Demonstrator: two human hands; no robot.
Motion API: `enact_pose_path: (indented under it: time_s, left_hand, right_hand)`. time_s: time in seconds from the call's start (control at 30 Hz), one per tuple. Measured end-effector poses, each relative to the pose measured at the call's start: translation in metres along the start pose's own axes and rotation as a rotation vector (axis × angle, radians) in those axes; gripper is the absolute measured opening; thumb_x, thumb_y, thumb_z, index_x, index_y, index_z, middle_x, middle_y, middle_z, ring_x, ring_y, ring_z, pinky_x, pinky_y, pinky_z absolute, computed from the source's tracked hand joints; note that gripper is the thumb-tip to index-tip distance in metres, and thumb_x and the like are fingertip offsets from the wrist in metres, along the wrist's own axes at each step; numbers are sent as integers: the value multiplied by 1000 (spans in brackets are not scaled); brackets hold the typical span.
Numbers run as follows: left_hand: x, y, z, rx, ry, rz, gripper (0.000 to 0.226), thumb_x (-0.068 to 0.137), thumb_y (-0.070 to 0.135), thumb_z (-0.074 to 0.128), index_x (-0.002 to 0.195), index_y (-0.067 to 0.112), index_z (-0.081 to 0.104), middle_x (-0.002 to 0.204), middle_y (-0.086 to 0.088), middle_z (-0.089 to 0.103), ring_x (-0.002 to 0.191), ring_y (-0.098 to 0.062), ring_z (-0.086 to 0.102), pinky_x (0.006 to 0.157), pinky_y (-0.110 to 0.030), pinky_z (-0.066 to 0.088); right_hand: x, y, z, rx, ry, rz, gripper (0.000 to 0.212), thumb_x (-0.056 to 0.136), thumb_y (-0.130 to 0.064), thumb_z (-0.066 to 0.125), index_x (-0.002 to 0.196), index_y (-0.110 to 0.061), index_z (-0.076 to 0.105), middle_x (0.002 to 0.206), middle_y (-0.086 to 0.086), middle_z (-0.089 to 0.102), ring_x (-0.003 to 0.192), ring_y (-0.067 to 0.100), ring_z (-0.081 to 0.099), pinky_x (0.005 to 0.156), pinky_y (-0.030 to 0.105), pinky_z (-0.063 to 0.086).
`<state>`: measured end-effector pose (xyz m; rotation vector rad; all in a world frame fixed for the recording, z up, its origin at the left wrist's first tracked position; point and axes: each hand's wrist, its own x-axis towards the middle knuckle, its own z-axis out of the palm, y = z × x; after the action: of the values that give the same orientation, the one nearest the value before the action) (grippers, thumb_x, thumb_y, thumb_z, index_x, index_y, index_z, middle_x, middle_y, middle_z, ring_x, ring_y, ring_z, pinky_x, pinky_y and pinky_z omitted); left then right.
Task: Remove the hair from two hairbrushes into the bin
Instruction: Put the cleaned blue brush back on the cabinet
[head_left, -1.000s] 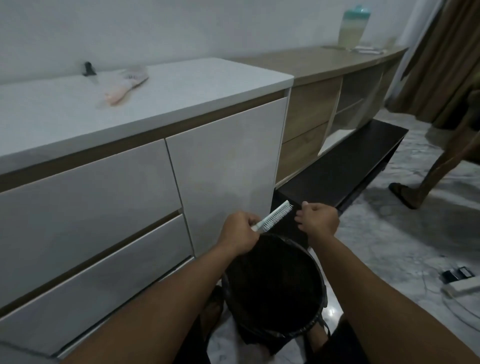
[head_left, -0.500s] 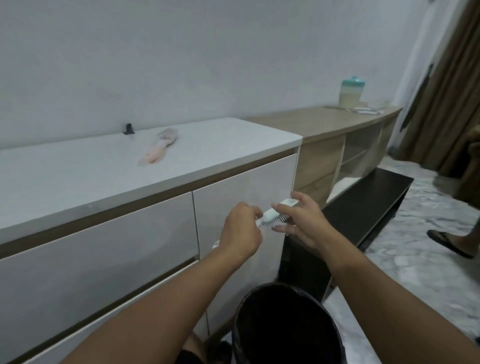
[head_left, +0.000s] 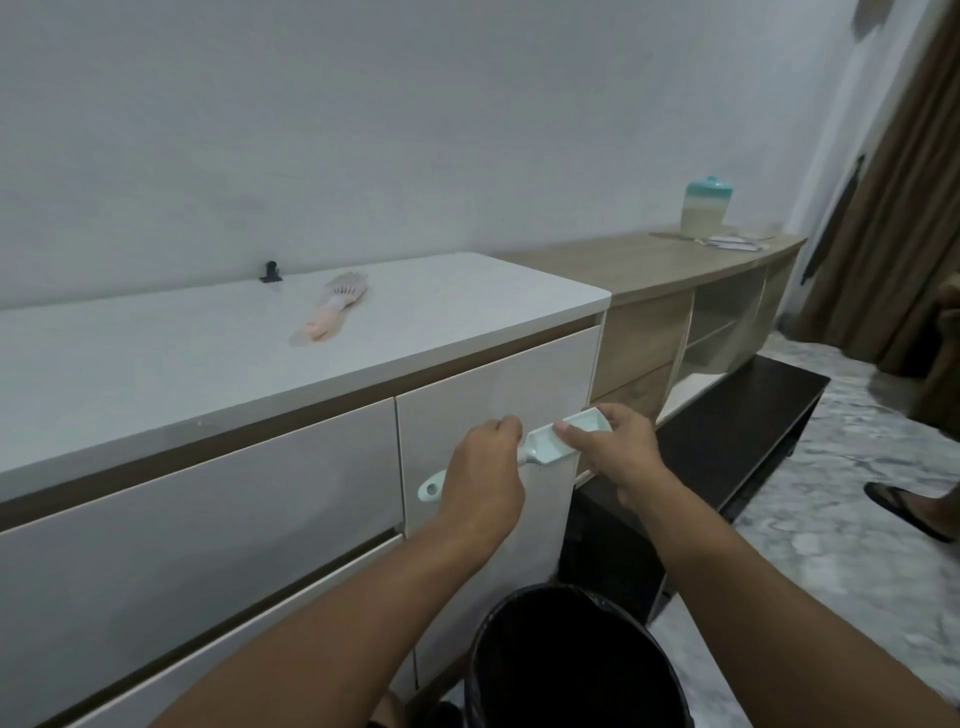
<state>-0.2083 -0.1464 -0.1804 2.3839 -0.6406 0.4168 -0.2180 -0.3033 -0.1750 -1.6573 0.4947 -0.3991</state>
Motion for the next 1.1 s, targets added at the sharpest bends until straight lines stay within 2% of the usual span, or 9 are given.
enact_pose_path:
  time_s: [0.13,0.27,0.43,0.5,0.57,0.7,0.8,0.97,1.1]
  left_hand:
    - [0,-5,3,3,-12,13,14,84,-2,61,91,10,61,95,-8,66,78,-18,48,67,-28,34]
    - [-1,-9,6,23,-31,-20,12,84,3,62,92,12,63,94,-5,67,78,-18,51,66,-29,36]
    - [10,-9,3,47,-51,-127,32,82,15,73,112,17,63,104,-5,71,95,-25,63,77,-36,50]
    - [15,-12,1,38,-71,-154,43,79,17,76,118,18,58,106,-4,71,97,-24,64,75,-35,49]
    - [19,-16,0,32,-96,-186,52,76,17,78,123,18,55,105,-3,71,98,-25,64,75,-34,50]
    - [17,-27,-3,86,-169,-196,56,76,18,76,126,20,53,106,-2,70,99,-25,63,79,-38,53]
    - [13,-33,0,96,-208,-194,54,76,19,76,125,18,54,108,-3,70,101,-25,63,77,-36,51]
    - [16,-20,8,73,-223,-163,56,75,19,78,125,14,53,110,-7,69,102,-27,62,78,-37,50]
    - [17,-20,9,69,-222,-148,60,75,19,80,128,14,53,111,-7,70,102,-26,61,74,-33,46]
  right_hand:
    - [5,-1,-13,-96,70,-17,23,91,-19,63,108,-4,67,86,1,63,75,12,57,64,24,47]
    - [7,9,-11,-497,228,-248,24,96,-22,52,108,-12,70,107,7,69,97,22,59,83,34,46]
    - [-8,33,2,-772,-117,-726,28,97,-19,50,120,-18,67,135,0,60,134,22,44,111,47,29]
    - [-12,43,3,-858,-120,-847,27,96,-20,52,118,-19,68,131,-1,64,132,24,48,108,53,29]
    - [-12,47,0,-863,-93,-950,24,91,-21,59,111,-20,72,119,-2,71,119,22,60,101,51,39]
    - [7,52,-25,-942,-26,-923,13,81,-20,73,93,-20,78,92,-3,78,85,18,72,83,40,51]
    - [12,54,-42,-1034,22,-835,11,79,-23,75,89,-24,78,89,-6,77,87,19,70,84,42,50]
    - [-8,45,-10,-987,-84,-1080,10,76,-23,75,86,-19,78,86,-6,75,86,16,65,80,39,49]
    - [-4,53,-12,-936,-109,-1044,12,81,-28,70,87,-20,78,84,-7,74,83,15,64,78,38,49]
